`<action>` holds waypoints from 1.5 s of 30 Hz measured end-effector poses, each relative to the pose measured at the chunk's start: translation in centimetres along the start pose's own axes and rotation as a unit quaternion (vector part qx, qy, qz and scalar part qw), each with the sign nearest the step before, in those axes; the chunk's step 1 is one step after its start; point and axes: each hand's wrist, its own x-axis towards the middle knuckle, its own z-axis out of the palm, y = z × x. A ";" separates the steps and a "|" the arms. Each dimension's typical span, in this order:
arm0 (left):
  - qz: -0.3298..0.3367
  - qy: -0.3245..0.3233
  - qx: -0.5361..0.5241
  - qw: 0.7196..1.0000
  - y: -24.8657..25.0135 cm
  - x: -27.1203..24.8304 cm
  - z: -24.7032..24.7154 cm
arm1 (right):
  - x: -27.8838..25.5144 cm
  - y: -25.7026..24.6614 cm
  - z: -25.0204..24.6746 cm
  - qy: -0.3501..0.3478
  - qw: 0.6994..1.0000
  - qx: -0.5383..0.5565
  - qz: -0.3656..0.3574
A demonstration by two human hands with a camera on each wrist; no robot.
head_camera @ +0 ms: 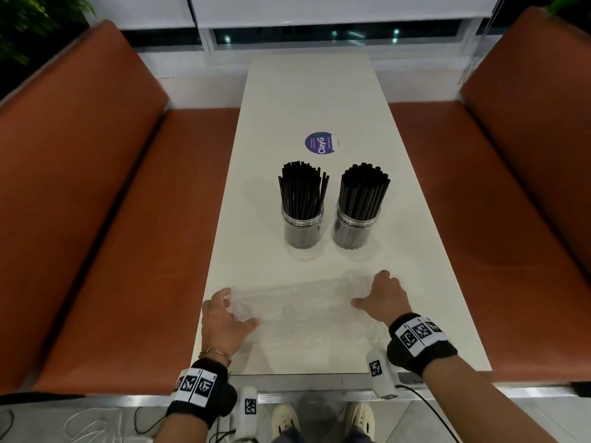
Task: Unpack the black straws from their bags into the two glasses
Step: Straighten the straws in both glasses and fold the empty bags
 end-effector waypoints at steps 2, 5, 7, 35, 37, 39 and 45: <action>0.003 -0.012 0.023 1.000 0.1 0.0 0.0 | 0.4 0.3 0.1 -0.030 0.998 0.053 0.009; 0.035 -0.053 0.133 0.989 1.1 0.0 -0.4 | 0.8 0.9 -0.1 -0.042 0.993 0.113 0.004; 0.089 -0.099 0.219 0.966 2.4 0.0 -0.8 | 0.7 1.1 -0.6 -0.056 0.988 0.142 -0.025; 0.097 -0.142 -0.322 0.931 7.6 -9.7 -4.6 | -11.3 -5.5 -3.8 -0.278 0.864 0.316 -0.278; 0.086 -0.192 -0.338 0.917 6.8 -9.6 -5.4 | -11.1 -5.6 -3.8 -0.276 0.862 0.316 -0.284; 0.077 -0.222 -0.337 0.912 5.5 -9.2 -6.2 | -10.9 -5.8 -3.8 -0.282 0.852 0.336 -0.286; 0.033 -0.197 -0.429 0.881 3.7 -8.6 -6.9 | -11.0 -6.4 -3.5 -0.267 0.834 0.355 -0.326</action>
